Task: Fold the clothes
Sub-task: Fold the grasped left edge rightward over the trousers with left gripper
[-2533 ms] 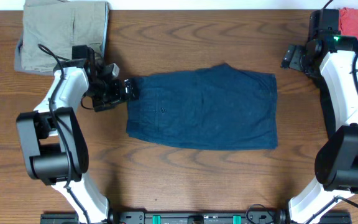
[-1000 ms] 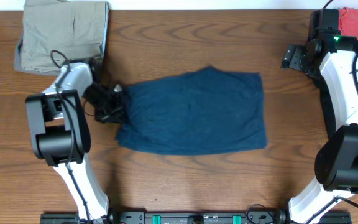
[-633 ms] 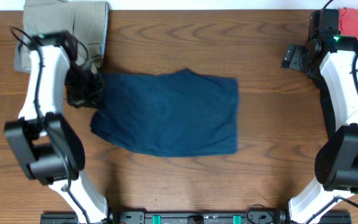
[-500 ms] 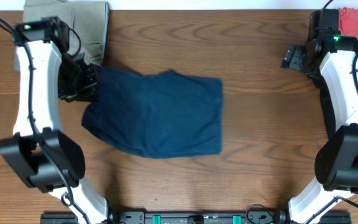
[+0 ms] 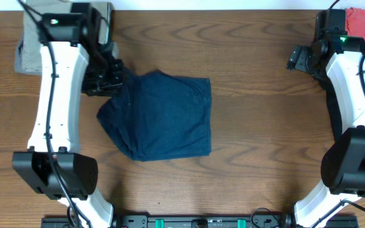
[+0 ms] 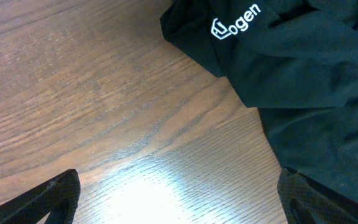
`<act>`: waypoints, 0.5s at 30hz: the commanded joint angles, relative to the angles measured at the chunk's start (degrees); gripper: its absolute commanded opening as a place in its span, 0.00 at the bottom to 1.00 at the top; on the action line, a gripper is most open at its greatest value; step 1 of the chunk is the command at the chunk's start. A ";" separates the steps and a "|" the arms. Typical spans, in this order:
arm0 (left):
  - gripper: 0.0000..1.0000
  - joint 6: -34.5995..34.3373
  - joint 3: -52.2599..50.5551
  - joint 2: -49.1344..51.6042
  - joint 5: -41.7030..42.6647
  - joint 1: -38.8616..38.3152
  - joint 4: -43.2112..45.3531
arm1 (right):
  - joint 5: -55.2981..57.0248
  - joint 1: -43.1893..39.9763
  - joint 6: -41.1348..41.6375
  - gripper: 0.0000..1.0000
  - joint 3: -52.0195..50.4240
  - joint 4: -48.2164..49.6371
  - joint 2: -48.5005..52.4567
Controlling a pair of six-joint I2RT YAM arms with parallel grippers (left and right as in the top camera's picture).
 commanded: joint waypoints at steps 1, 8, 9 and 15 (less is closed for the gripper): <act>0.06 -0.85 0.11 -0.31 0.83 -3.34 0.76 | 0.61 0.00 0.81 0.99 0.26 0.04 0.35; 0.06 -3.61 -3.48 0.11 0.83 -9.77 6.67 | 0.61 0.00 0.81 0.99 0.26 0.04 0.35; 0.06 -3.69 -4.33 0.15 1.01 -10.51 7.63 | 0.61 0.00 0.81 0.99 0.26 0.04 0.35; 0.06 -4.07 -10.51 0.22 2.58 -14.82 15.76 | 0.61 0.00 0.81 0.99 0.28 0.04 0.35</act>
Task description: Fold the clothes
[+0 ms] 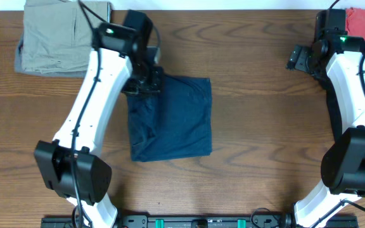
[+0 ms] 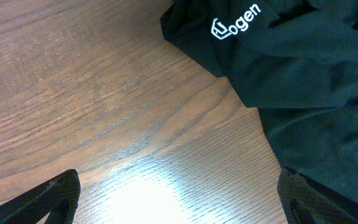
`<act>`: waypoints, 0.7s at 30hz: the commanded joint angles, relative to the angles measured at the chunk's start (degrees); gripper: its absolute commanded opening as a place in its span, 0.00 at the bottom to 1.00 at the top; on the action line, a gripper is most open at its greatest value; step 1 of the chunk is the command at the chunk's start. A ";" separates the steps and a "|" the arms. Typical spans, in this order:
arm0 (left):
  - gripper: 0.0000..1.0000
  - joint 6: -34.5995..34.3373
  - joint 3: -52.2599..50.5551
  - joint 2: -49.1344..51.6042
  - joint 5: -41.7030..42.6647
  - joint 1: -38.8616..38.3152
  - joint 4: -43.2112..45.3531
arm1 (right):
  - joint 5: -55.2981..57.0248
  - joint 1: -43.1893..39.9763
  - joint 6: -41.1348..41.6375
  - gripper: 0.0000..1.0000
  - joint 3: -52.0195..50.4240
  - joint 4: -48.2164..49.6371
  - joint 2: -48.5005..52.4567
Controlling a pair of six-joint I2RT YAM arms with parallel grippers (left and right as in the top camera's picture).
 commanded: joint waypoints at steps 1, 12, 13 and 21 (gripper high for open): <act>0.06 -0.76 -2.64 0.22 2.10 -2.10 3.23 | 0.59 0.00 0.81 0.99 0.26 0.04 0.35; 0.06 -0.76 -15.04 0.26 2.12 -7.06 20.06 | 0.59 0.00 0.81 0.99 0.26 0.04 0.35; 0.06 -0.76 -16.15 0.26 2.27 -7.23 21.24 | 0.59 0.00 0.81 0.99 0.26 0.04 0.35; 0.06 -0.70 -23.19 0.31 4.59 -7.50 28.22 | 0.59 0.00 0.81 0.99 0.28 0.04 0.35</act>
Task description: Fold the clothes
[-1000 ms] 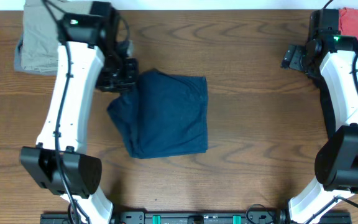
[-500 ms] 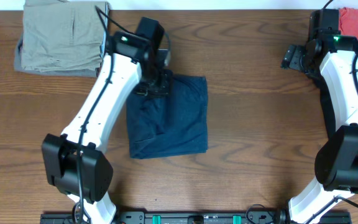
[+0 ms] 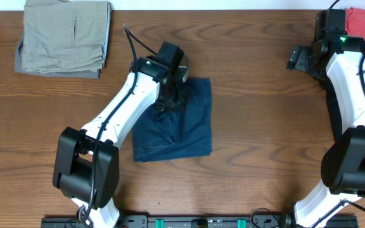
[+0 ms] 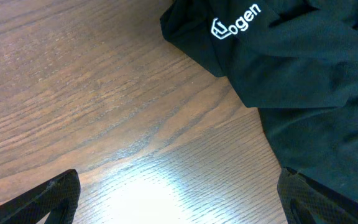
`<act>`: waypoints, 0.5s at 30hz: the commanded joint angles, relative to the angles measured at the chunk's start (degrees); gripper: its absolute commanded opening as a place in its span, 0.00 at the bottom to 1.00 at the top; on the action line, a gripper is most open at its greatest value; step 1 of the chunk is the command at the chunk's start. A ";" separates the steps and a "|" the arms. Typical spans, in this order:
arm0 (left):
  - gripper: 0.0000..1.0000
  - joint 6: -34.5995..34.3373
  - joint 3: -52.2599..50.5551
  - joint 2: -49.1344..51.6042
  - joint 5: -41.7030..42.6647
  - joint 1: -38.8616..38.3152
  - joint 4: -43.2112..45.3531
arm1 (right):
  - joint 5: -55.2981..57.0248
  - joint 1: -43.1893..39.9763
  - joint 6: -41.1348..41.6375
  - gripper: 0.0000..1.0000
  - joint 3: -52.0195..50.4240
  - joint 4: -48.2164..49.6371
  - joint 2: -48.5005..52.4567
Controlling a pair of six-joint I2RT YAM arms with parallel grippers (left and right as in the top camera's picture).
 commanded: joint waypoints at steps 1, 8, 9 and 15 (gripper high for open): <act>0.06 -0.46 -1.73 0.31 2.71 -0.07 1.25 | 0.59 0.00 0.81 0.99 0.26 0.04 0.35; 0.06 0.59 -1.88 0.33 8.85 -0.59 2.01 | 0.57 0.00 0.81 0.99 0.26 0.04 0.35; 0.06 0.59 -1.88 0.33 8.83 -0.74 2.01 | 0.59 0.00 0.81 0.99 0.26 0.04 0.35; 0.06 0.57 -2.25 0.33 8.79 -1.84 2.05 | 0.59 0.00 0.81 0.99 0.26 0.04 0.35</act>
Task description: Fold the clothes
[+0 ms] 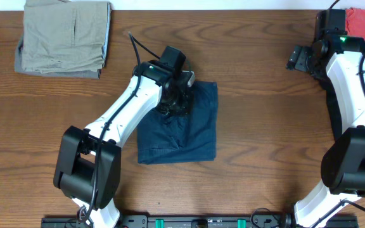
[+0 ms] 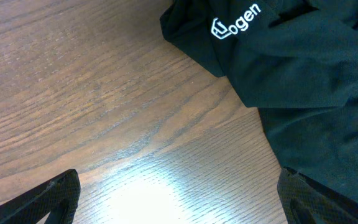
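Note:
A dark blue garment [image 1: 181,126] lies folded into a tall rectangle at the table's middle in the overhead view. My left gripper [image 1: 175,101] is down on its upper left part and looks shut on the cloth; its jaws are hidden under the wrist. My right gripper [image 2: 179,202] is open over bare wood at the far right of the table, nothing between its fingers [image 2: 45,199]. Beside it lies a dark garment with a white logo [image 2: 303,81].
A folded khaki garment [image 1: 62,37] sits at the back left corner. A red cloth [image 1: 364,21] lies at the back right corner behind the right arm [image 1: 350,82]. The wooden table [image 1: 271,139] extends between the blue garment and the right arm.
My left gripper moved slightly to the right, and the blue garment shifted a little right with it. The right arm has not moved.
My left gripper held the blue garment's left edge, with the cloth spread wide. Then it stood further right with that side folded over, narrowing the garment. Then it was on the garment's upper middle, and now the narrow rectangle sits slightly further right.

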`<act>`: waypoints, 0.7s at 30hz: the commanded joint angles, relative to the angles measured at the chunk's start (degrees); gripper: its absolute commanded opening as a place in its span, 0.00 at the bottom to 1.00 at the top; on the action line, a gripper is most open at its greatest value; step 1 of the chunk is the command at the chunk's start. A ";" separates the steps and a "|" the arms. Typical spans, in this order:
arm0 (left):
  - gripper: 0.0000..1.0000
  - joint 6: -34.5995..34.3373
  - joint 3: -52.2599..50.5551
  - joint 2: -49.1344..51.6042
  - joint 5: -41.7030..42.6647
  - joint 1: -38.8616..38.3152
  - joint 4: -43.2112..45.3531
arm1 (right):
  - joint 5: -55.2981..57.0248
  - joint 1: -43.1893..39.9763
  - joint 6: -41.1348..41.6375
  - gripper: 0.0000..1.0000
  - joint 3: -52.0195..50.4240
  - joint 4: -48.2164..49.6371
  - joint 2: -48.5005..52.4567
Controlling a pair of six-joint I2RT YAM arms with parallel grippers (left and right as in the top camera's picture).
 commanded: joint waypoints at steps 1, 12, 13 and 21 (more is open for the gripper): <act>0.06 0.28 -0.85 0.33 1.84 -0.76 0.07 | 0.57 0.00 0.81 0.99 0.26 0.07 0.35; 0.07 -3.82 -1.70 0.33 1.90 -0.81 -2.12 | 0.59 0.00 0.81 0.99 0.26 0.07 0.35; 0.07 -3.82 -1.95 0.33 1.90 -0.81 -2.12 | 0.59 0.00 0.81 0.99 0.26 0.07 0.35; 0.21 -3.80 -4.63 0.33 1.90 -1.68 -1.70 | 0.59 0.00 0.81 0.99 0.26 0.07 0.35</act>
